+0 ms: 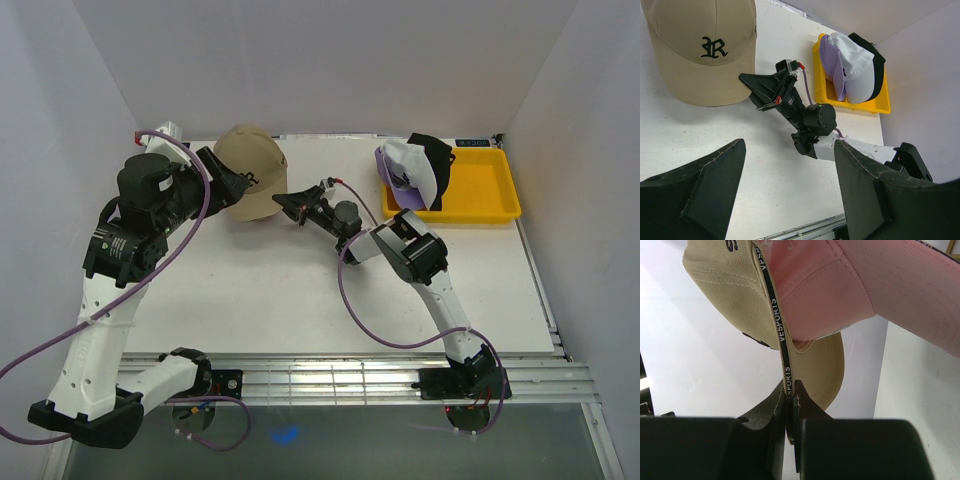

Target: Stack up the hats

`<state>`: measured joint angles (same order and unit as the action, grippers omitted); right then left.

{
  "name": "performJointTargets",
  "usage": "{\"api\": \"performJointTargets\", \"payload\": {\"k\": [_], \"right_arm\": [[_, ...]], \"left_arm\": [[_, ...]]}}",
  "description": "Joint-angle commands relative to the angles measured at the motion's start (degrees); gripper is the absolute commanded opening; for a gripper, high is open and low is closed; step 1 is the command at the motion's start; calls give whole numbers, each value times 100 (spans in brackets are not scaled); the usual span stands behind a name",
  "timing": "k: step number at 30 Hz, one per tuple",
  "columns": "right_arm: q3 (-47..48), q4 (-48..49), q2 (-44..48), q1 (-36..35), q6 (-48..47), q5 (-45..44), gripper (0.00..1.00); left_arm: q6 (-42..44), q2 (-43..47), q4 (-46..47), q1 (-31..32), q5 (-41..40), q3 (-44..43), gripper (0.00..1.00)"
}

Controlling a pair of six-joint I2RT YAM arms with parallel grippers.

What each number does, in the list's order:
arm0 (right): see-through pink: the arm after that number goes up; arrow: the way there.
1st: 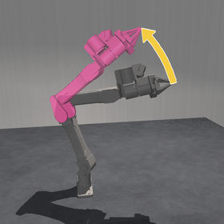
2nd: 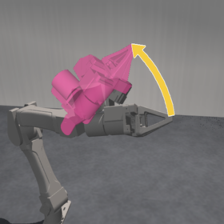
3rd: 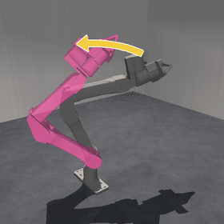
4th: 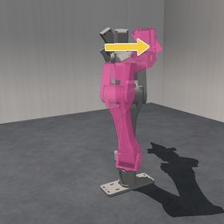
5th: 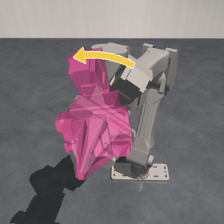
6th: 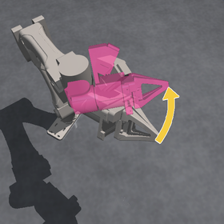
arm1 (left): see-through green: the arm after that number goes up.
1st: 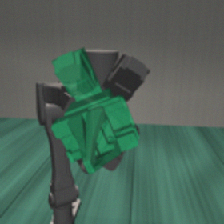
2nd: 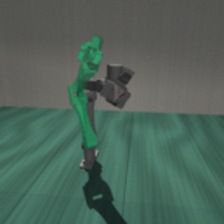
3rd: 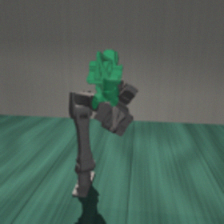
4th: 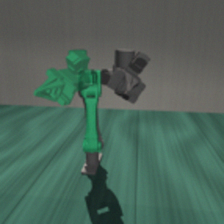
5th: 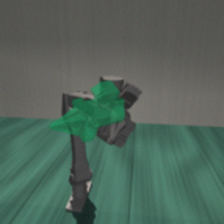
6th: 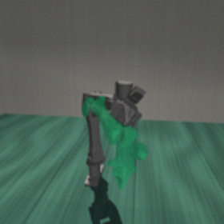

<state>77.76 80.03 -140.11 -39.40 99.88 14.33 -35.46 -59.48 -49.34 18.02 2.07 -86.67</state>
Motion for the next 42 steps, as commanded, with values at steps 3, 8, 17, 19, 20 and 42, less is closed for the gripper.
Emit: {"api": "performJointTargets", "payload": {"k": [3, 8, 17, 19, 20, 42], "right_arm": [[-234, 567, -78, 29, -240, 70, 8], [-296, 304, -86, 29, -302, 167, 8], [-235, -215, 10, 29, -636, 413, 20], [-200, -330, 28, 29, -715, 466, 27], [-199, -374, 37, 29, -724, 483, 29], [-112, -1261, 151, 20, -1251, 756, 25]], "left_arm": [[57, 60, -5, 17, -40, 37, 82], [48, 60, -14, 17, -40, 37, 82], [48, 60, -14, 17, -31, 28, 82], [57, 60, -14, 17, -31, 37, 82], [48, 60, -14, 17, -39, 37, 82], [39, 95, -14, 17, -22, 89, 81]]}}
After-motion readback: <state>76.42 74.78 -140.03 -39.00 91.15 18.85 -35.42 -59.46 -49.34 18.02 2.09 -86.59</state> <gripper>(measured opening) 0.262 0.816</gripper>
